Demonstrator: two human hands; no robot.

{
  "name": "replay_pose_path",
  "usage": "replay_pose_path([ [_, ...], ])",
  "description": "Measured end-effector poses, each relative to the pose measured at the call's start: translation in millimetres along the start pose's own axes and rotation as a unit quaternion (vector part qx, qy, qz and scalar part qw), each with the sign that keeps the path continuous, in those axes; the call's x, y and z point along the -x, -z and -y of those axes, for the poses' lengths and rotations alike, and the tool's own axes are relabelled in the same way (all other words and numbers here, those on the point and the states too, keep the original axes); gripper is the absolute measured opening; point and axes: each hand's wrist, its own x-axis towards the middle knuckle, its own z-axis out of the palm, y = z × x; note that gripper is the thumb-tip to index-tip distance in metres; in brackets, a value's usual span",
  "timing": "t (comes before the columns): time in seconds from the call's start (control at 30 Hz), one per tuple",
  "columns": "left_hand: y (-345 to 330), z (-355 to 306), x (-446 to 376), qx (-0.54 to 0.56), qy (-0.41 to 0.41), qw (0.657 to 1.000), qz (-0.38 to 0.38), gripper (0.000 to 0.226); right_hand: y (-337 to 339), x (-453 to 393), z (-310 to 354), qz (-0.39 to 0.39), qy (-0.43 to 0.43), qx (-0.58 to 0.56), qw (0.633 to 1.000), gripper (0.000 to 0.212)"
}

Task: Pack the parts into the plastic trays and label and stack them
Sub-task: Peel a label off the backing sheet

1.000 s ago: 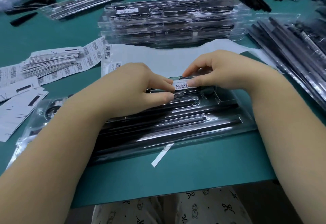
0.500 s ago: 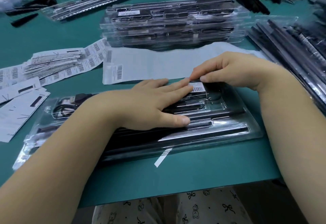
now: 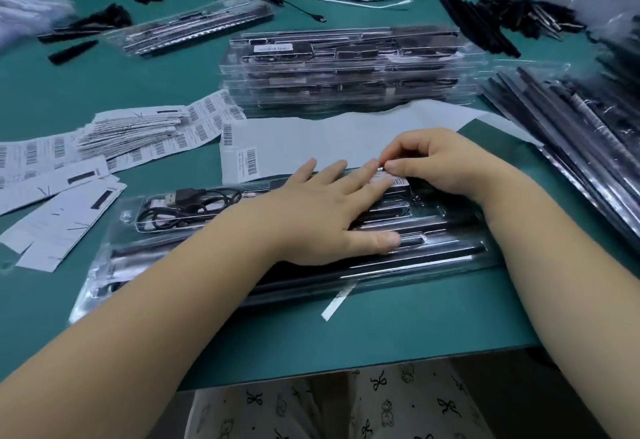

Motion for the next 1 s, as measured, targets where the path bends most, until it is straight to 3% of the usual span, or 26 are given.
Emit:
replay_pose_path([
  [0.1, 1, 1, 4, 0.027, -0.025, 0.999, -0.023, 0.085, -2, 3, 5, 0.017, 0.010, 0.014, 1.000, 0.005],
  [0.2, 11, 3, 17, 0.140, -0.040, 0.983, -0.114, 0.064, -1, 4, 9, 0.032, 0.018, 0.039, 0.999, 0.017],
  [0.3, 21, 18, 33, 0.139, 0.025, 0.969, -0.201, 0.056, 0, 2, 9, 0.030, 0.024, 0.055, 0.998, 0.014],
  [0.43, 20, 38, 46, 0.124, 0.141, 0.976, -0.115, 0.062, 0, 1, 6, 0.024, 0.009, 0.061, 0.998, 0.019],
  [0.6, 21, 40, 36, 0.056, 0.145, 0.983, -0.095, 0.074, 3, -1, 3, -0.113, -0.022, -0.150, 0.982, 0.021],
  [0.73, 24, 44, 29, 0.143, 0.139, 0.975, -0.099, 0.090, 11, -9, 0, -0.176, -0.099, -0.319, 0.926, 0.019],
  [0.87, 22, 48, 25, 0.183, 0.132, 0.967, -0.120, 0.071, 25, -5, -4, -0.162, -0.139, -0.493, 0.843, 0.029],
  [1.0, 32, 52, 29, 0.217, 0.144, 0.956, -0.138, 0.053, 26, 0, -6, -0.155, -0.122, -0.532, 0.823, 0.032],
])
